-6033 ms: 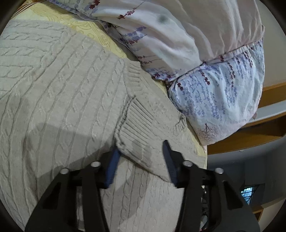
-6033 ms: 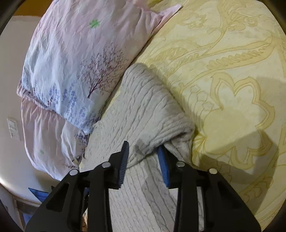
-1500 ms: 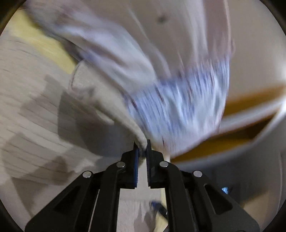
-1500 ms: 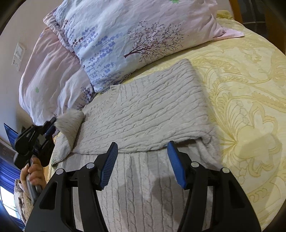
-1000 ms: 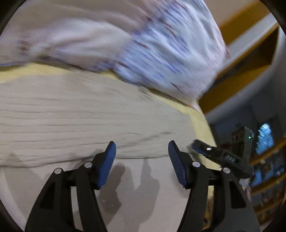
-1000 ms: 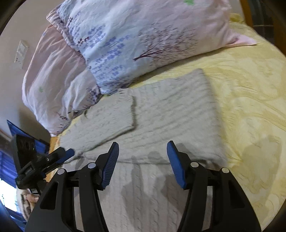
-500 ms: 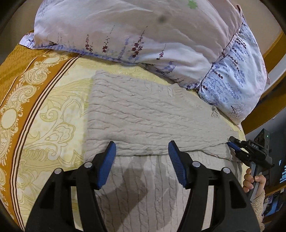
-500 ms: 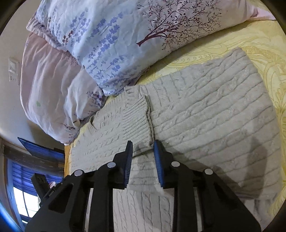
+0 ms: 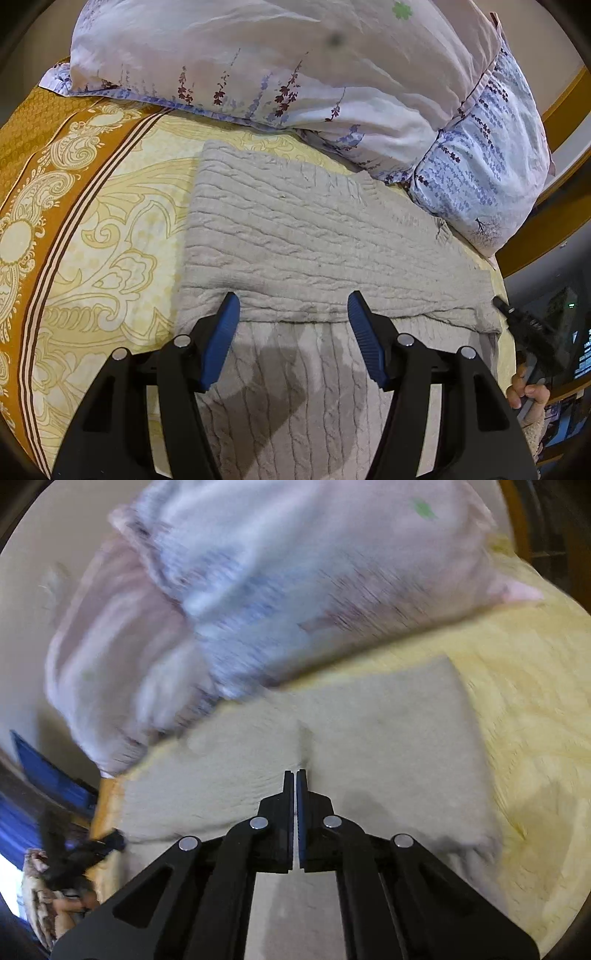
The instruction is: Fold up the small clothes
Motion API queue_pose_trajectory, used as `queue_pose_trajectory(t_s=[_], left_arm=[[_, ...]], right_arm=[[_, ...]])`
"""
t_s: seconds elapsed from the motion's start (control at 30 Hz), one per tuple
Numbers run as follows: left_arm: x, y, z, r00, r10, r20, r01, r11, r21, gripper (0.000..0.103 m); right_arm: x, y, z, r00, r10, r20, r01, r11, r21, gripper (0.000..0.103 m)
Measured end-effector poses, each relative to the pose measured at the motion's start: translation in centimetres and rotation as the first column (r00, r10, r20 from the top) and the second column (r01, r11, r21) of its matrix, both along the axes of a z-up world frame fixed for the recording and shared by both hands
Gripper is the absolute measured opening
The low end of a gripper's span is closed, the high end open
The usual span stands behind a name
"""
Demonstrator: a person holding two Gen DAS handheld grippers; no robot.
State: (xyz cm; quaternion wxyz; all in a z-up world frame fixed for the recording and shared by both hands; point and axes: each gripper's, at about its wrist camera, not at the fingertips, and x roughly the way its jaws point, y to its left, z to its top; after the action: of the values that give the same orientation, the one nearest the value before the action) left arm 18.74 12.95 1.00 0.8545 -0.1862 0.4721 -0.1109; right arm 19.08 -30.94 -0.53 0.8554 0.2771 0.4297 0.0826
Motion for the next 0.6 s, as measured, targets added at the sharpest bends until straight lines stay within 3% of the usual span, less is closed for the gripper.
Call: queue_pose_trajectory(t_s=[0.1, 0.43, 0.57, 0.6], left_arm=[[-0.1, -0.1, 0.1, 1.0, -0.005, -0.002, 0.005, 1.0, 0.005, 0.061], [-0.5, 0.6, 0.4, 1.0, 0.002, -0.004, -0.002, 1.0, -0.027, 0.061], [-0.3, 0.7, 0.3, 1.0, 0.001, -0.011, -0.002, 0.999, -0.036, 0.061], [-0.3, 0.7, 0.3, 1.0, 0.0, -0.011, 0.0, 0.999, -0.036, 0.061]], right_arm=[[0.1, -0.7, -1.0, 0.999, 0.009, -0.049, -0.004, 0.996, 0.091, 0.002], [2.1, 0.3, -1.8, 0.991, 0.059, -0.123, -0.034, 0.98, 0.194, 0.009], [1.7, -0.4, -1.2, 0.992, 0.035, -0.118, -0.01, 0.978, 0.208, 0.023], [1.6, -0.6, -1.0, 0.993, 0.023, -0.118, 0.001, 0.98, 0.197, 0.032]])
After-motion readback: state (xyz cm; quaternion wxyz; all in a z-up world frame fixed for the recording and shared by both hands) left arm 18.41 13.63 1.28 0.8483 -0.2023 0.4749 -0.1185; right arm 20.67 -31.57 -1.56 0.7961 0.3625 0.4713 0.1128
